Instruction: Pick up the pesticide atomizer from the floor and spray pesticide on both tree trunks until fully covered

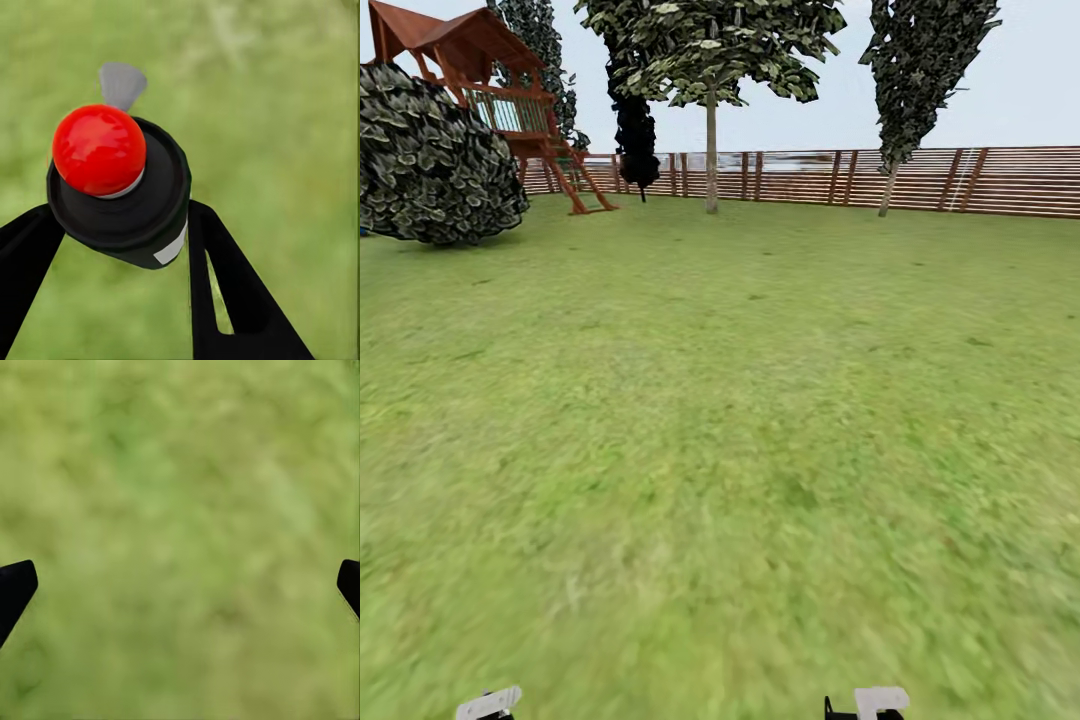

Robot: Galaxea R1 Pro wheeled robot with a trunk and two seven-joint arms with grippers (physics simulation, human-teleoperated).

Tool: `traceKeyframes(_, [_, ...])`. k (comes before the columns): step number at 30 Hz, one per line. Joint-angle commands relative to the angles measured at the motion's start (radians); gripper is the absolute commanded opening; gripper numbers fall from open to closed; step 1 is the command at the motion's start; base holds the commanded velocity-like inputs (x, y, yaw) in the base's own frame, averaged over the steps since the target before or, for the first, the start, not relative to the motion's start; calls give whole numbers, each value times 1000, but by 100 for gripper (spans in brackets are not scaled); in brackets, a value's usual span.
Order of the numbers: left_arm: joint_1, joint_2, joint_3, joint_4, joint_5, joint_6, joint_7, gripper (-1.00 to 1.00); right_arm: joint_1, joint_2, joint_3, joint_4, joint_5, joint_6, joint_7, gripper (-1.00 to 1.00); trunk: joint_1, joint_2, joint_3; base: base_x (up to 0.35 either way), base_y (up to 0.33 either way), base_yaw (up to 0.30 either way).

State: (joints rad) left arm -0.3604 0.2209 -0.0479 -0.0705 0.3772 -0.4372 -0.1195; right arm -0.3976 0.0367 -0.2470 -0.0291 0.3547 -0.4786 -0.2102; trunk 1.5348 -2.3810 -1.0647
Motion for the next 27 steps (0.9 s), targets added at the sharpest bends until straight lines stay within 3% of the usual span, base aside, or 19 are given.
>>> traceKeyframes(1, [0, 0, 0, 0, 0, 0, 0, -100, 0, 1, -1, 0, -3, 0, -1, 100, 0, 0, 0, 339, 0, 0])
traceKeyframes(27, [9, -2, 0, -2, 0, -1, 1, -100, 0, -9, 2, -8, 3, -5, 2, 100, 0, 0, 0, 339, 0, 0])
